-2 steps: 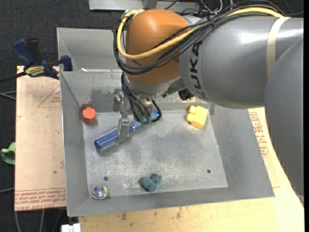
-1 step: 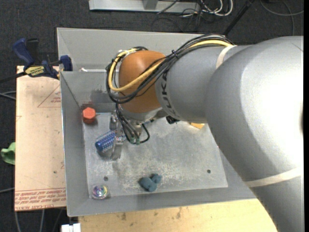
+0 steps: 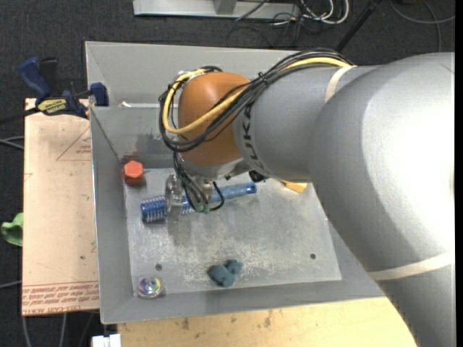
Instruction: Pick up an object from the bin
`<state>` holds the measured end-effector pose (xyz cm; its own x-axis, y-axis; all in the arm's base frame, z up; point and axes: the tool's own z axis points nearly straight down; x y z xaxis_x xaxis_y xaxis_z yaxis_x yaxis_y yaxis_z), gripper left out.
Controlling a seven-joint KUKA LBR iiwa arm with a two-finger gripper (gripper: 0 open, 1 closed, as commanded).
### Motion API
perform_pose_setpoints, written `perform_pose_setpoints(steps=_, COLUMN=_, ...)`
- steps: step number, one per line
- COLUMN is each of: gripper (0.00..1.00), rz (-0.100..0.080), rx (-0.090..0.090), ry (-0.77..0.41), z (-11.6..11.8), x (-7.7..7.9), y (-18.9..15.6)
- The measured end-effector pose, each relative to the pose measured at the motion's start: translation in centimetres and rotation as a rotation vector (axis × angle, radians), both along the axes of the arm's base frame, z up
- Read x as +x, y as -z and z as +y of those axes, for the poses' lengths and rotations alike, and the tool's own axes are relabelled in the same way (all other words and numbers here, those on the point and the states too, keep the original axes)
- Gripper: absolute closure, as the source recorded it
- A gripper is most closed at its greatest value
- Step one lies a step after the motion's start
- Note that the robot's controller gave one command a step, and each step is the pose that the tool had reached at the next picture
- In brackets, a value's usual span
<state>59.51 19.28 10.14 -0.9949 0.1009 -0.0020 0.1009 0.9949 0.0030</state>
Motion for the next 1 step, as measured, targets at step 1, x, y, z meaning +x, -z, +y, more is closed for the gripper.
perform_pose_setpoints(steps=1, gripper=1.00, rz=-0.014, rx=-0.002, ry=-0.045, z=3.92, x=3.52, y=2.53)
